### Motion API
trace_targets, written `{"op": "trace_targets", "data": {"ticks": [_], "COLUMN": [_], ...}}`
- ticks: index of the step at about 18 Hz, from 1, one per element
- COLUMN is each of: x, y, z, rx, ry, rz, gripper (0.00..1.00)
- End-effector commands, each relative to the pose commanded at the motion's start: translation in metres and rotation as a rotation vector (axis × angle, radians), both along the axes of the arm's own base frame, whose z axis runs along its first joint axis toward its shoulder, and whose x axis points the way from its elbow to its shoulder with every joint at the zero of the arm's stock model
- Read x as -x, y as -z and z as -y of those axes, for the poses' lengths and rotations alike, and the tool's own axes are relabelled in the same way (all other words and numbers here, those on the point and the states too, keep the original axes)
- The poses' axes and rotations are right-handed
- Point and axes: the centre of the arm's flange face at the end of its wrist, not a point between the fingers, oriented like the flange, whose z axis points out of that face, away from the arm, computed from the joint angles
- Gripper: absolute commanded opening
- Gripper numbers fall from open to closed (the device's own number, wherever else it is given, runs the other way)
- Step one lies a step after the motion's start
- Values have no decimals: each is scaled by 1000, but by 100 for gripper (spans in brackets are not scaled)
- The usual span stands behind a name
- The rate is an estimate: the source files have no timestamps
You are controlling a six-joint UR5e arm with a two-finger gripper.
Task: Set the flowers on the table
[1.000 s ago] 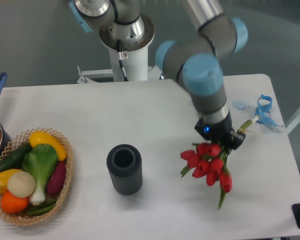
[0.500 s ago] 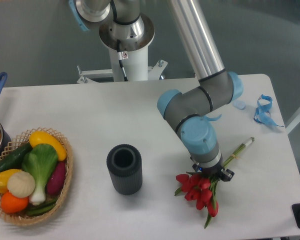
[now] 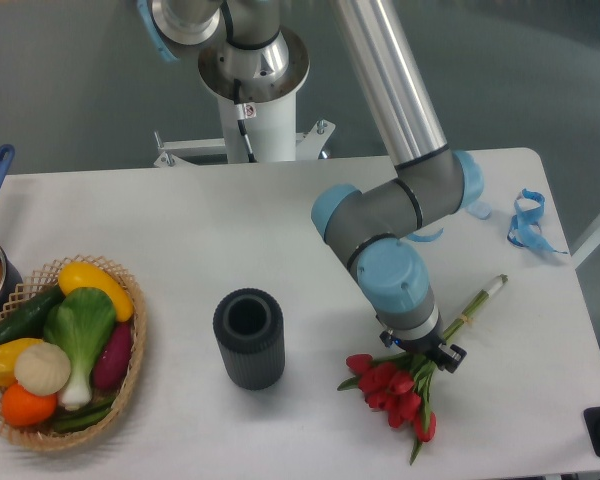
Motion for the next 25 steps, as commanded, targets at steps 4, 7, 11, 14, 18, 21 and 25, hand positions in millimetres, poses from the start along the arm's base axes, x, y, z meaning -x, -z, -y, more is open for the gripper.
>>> {"op": "trace_targets", "data": {"ticks": [4, 7, 11, 14, 18, 21, 25], "x": [13, 23, 45, 66, 82, 81, 79], "y": [-65, -98, -121, -120, -120, -129, -133], "z": [33, 64, 132, 193, 240, 248, 246], "rx": [-3, 79, 31, 27, -40, -69, -88], "ry": [-30, 64, 129, 222, 281, 293, 298], "rz": [-2, 79, 184, 242, 252, 239, 234], "gripper": [100, 100, 100, 100, 100, 100, 100]}}
